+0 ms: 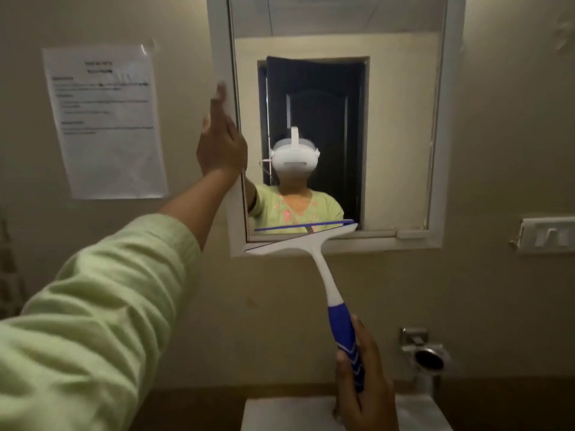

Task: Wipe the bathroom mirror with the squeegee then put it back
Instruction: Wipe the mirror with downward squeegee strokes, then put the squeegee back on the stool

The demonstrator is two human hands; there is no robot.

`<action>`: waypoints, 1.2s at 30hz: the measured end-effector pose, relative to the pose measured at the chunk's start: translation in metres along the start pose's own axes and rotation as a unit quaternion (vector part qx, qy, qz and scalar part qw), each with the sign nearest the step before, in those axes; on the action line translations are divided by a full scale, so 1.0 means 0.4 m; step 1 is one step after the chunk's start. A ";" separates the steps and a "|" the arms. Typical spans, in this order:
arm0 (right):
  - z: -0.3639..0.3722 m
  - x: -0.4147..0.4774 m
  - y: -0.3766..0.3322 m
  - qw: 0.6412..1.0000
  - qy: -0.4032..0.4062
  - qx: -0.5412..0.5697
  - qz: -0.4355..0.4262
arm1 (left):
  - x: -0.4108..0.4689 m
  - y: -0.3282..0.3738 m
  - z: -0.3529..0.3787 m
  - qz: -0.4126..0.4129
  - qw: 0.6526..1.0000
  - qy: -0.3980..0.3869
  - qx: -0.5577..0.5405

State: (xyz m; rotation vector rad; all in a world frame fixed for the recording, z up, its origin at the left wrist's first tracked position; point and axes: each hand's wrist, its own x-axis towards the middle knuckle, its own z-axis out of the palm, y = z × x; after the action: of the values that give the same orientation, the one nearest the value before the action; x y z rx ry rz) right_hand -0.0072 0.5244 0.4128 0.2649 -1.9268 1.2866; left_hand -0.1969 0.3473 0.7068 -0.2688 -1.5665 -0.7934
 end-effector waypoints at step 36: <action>0.756 -0.606 -0.034 0.750 -0.569 -0.039 0.334 | -1.083 -0.601 -1.186 -0.403 0.773 -0.430 0.234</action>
State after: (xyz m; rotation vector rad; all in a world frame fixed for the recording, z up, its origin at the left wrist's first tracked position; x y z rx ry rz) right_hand 0.0136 0.2017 0.1984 0.3853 -3.3434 1.6657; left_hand 0.1066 -0.0042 0.2022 0.5474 -2.7763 -0.9302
